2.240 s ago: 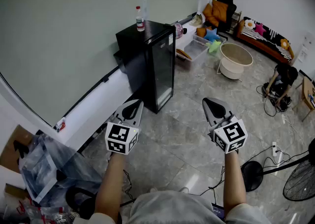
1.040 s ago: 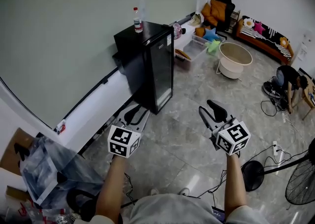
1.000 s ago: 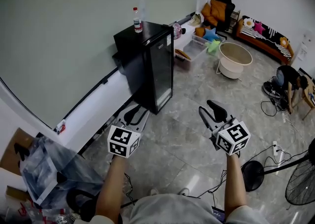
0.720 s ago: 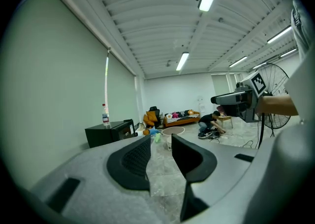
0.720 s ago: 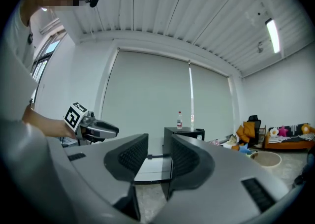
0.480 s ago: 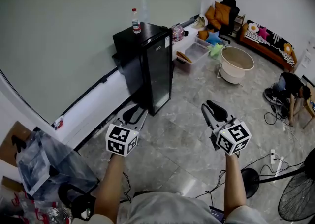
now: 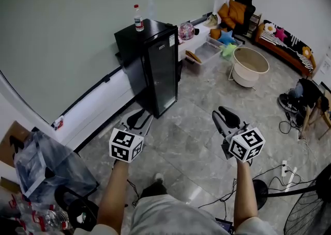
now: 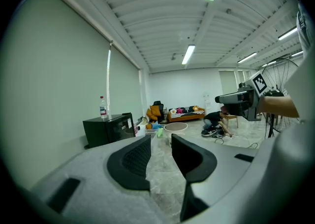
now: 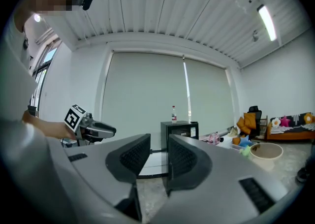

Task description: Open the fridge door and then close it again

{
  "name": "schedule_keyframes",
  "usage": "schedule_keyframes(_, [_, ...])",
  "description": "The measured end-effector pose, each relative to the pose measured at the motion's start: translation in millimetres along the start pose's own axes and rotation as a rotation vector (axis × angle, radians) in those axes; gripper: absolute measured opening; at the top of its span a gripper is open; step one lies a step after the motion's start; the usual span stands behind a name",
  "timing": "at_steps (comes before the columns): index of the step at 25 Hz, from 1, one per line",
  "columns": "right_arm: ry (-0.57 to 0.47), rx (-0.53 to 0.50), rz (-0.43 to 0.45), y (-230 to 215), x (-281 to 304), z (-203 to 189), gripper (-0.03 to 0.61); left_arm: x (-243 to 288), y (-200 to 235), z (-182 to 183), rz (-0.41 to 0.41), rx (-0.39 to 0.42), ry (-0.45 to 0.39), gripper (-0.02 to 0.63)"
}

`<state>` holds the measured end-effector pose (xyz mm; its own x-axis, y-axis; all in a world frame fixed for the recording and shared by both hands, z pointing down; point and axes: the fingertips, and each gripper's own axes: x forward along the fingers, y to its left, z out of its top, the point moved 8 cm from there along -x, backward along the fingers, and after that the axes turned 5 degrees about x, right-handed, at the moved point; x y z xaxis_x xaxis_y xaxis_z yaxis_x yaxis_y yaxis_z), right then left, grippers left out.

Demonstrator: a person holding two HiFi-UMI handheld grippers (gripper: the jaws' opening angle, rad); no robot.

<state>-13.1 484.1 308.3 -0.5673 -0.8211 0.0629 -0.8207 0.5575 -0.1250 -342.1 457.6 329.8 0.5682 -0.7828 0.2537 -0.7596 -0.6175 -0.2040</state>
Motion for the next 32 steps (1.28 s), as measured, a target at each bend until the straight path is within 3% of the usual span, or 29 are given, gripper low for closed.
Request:
schedule_keyframes(8, [0.039, 0.023, -0.021, -67, 57, -13, 0.122, 84, 37, -14, -0.009, -0.012, 0.026, 0.107])
schedule_keyframes(19, [0.115, -0.034, 0.030, -175, 234, 21, 0.126, 246, 164, -18, 0.048, -0.072, 0.044, 0.107])
schedule_keyframes(27, [0.156, -0.052, 0.097, -212, 338, 23, 0.119, 306, 229, -43, 0.089, -0.124, 0.100, 0.107])
schedule_keyframes(32, [0.168, -0.021, 0.140, -229, 383, 22, 0.152, 332, 250, -54, 0.105, -0.147, 0.129, 0.107])
